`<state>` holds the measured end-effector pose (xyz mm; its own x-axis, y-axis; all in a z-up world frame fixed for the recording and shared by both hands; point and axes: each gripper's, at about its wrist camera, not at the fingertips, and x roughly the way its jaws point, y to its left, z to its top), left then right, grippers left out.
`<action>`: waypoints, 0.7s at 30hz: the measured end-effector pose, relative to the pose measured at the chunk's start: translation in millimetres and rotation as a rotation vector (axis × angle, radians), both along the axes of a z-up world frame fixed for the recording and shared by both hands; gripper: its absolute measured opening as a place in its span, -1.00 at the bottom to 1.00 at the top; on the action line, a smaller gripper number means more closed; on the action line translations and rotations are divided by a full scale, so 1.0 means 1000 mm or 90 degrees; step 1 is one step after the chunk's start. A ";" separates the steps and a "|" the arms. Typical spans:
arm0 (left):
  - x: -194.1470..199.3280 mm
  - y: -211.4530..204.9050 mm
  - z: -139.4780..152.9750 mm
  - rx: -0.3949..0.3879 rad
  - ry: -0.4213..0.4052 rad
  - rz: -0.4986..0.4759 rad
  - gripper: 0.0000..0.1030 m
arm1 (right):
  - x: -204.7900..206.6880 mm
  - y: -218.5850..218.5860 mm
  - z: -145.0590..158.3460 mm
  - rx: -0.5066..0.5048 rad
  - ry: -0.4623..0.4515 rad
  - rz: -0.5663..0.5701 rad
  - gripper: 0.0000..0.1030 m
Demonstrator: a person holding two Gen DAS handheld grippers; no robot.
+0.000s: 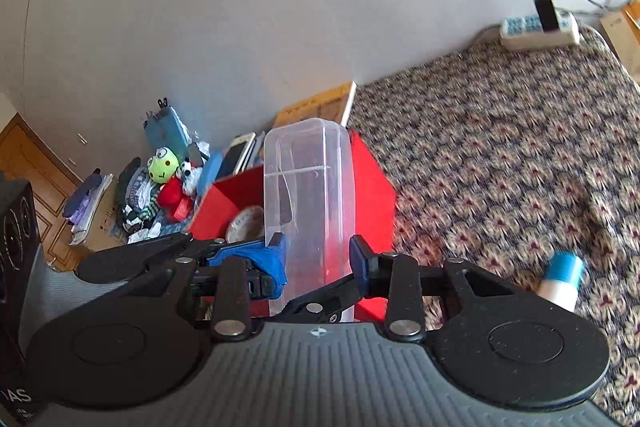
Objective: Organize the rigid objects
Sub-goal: 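Carry the clear case with the right tool over the red box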
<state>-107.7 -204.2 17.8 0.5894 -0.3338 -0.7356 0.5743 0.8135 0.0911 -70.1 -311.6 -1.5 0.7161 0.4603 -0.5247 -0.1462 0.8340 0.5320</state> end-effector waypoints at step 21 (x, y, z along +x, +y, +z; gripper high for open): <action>0.140 0.124 -0.025 -0.006 0.045 0.048 0.03 | 0.124 0.115 -0.060 -0.043 0.125 0.072 -0.65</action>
<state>32.1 -80.3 -7.2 0.5605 -0.2974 -0.7729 0.5160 0.8554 0.0450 53.6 -196.4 -61.3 0.5433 0.4906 -0.6813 -0.1401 0.8531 0.5026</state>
